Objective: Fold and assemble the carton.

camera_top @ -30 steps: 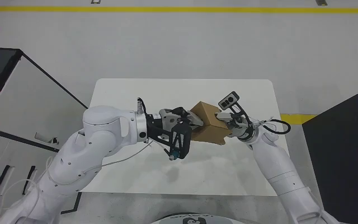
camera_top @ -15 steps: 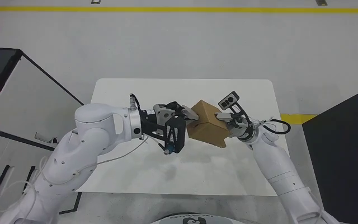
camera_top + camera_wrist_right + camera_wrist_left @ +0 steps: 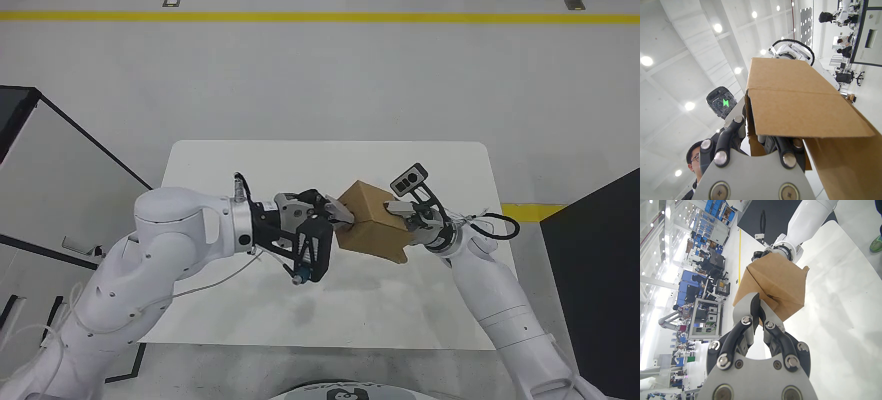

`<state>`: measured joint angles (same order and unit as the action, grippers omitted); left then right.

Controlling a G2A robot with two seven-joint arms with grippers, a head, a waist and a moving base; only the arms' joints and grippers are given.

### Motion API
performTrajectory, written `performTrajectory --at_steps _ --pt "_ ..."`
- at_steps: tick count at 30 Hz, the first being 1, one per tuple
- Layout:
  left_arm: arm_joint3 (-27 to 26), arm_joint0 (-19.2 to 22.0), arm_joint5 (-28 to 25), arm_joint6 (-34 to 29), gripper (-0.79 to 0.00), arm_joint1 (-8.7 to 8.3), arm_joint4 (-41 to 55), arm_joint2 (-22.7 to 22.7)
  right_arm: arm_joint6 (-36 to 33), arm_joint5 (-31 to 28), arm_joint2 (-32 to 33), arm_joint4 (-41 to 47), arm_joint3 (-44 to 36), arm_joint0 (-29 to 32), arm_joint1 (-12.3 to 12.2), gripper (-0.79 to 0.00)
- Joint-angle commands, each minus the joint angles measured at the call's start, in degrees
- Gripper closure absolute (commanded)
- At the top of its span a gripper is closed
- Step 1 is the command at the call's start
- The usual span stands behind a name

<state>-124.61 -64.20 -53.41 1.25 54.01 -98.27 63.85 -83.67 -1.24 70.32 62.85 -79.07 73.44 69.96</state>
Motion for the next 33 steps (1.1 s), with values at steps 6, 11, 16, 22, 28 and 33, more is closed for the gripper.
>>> performTrajectory --at_steps 6,11,16,22,28,33 --pt "0.09 0.56 0.33 0.11 0.000 0.16 -1.32 -1.57 0.00 0.00 0.00 0.00 0.00 0.00 0.00 0.000" --pt "0.49 1.48 0.61 0.07 0.000 0.41 -1.78 -3.06 0.00 0.00 0.00 0.00 0.00 0.00 0.00 0.000" --pt "0.89 2.12 0.87 -0.02 0.000 0.60 -1.86 -3.89 0.00 0.00 0.00 0.00 0.00 0.00 0.00 0.000" --pt "1.07 2.41 1.51 -0.48 0.000 0.76 -1.82 -4.39 0.00 0.00 0.00 0.00 0.00 0.00 0.00 0.000" --pt "1.10 2.42 1.96 -1.09 0.000 0.90 -1.51 -4.77 0.00 0.00 0.00 0.00 0.00 0.00 0.00 0.000" --pt "1.05 2.38 2.39 -1.44 0.000 0.90 -1.03 -4.11 0.00 0.00 0.00 0.00 0.00 0.00 0.00 0.000"
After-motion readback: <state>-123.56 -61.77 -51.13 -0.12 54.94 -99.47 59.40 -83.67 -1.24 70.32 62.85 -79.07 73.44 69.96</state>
